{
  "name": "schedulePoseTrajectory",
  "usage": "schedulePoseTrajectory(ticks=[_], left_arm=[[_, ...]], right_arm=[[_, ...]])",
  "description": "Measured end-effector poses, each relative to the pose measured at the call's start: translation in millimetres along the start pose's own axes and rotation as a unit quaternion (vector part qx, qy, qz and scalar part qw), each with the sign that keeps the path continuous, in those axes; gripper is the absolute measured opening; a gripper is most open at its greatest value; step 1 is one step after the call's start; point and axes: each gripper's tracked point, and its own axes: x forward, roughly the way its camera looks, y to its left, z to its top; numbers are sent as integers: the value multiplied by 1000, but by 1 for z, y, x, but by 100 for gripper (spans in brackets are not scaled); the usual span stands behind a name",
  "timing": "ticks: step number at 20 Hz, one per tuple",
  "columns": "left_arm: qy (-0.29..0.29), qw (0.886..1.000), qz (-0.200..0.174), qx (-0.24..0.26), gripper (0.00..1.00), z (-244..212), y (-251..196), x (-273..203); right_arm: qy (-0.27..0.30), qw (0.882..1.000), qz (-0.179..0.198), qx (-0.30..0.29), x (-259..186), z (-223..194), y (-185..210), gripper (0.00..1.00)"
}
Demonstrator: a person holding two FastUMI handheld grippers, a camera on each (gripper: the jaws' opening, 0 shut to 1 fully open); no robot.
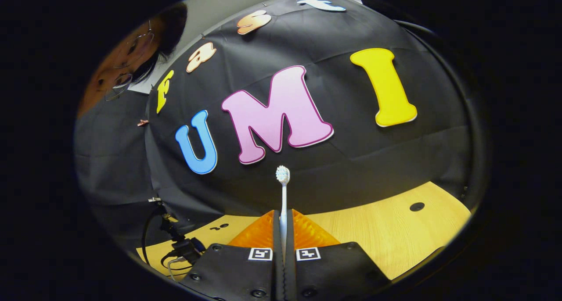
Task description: Put the toothbrush and toothpaste on the desktop into the cup, then pick up the cup and place it on the coaster on the desktop.
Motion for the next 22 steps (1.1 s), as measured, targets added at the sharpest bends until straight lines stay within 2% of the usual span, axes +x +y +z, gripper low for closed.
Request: schedulePoseTrajectory(ticks=[1, 4, 9, 11, 16, 19, 22], left_arm=[[4, 1000, -3, -1, 59, 0, 0, -4], [13, 1000, -6, 7, 69, 1, -2, -22], [14, 1000, 2, 1, 78, 5, 1, -62], [9, 1000, 16, -19, 84, 12, 9, -73], [0, 997, 66, -48, 84, 26, 41, -108], [11, 995, 91, -41, 84, 31, 58, -138], [22, 993, 117, -10, 84, 33, 77, -166]], right_arm=[[-6, 1000, 6, 2, 7, 3, 4, 5], [-21, 999, 22, 11, 29, 8, 14, 5], [-34, 998, 53, 14, 59, 5, 35, 4], [-32, 997, 62, 17, 67, -3, 43, 5], [1, 998, 69, 11, 86, -50, 50, 5], [13, 997, 74, 12, 92, -74, 56, 5], [12, 995, 99, 4, 89, -86, 68, 5]])
